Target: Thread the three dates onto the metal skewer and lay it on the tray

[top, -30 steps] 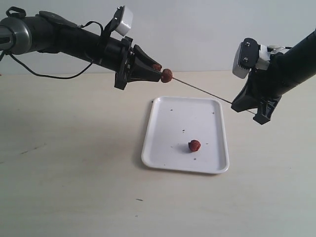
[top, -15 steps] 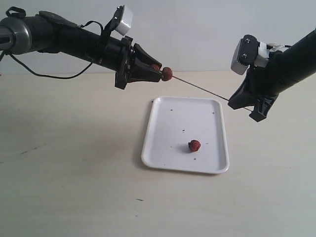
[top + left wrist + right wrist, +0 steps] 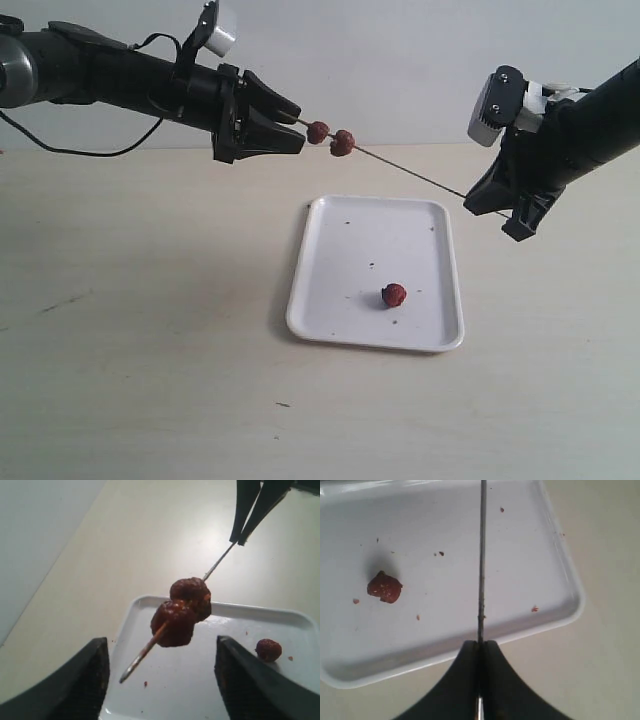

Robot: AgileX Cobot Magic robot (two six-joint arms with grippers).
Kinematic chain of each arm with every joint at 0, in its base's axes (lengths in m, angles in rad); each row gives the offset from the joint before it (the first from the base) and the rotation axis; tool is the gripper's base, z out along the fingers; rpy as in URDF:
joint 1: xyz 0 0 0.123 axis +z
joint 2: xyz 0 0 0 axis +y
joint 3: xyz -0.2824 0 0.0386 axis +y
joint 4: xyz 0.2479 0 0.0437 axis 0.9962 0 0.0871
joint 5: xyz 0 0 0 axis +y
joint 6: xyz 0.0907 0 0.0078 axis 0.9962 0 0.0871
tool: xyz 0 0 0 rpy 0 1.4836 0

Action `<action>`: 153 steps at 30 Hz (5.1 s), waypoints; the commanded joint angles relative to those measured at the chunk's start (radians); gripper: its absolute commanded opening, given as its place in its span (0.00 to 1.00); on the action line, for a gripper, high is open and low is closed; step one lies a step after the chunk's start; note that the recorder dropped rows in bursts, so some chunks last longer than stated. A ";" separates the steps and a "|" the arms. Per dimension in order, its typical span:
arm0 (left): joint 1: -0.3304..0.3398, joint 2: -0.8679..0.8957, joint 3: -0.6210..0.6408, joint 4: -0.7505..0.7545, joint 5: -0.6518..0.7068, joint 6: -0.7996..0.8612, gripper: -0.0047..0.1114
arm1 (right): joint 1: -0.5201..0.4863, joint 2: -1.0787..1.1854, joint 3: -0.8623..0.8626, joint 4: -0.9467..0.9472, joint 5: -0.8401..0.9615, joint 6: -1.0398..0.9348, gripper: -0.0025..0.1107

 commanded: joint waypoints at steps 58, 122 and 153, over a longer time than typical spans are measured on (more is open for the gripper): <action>-0.544 0.057 0.004 1.025 -0.348 -0.068 0.54 | -0.117 -0.075 -0.006 0.032 -0.243 0.553 0.02; -0.508 0.023 0.004 1.118 -0.382 -0.190 0.35 | -0.117 -0.075 -0.006 -0.192 -0.020 0.553 0.02; -0.367 -0.033 0.004 1.123 -0.445 -0.369 0.35 | -0.117 -0.073 -0.006 -0.222 0.396 0.365 0.02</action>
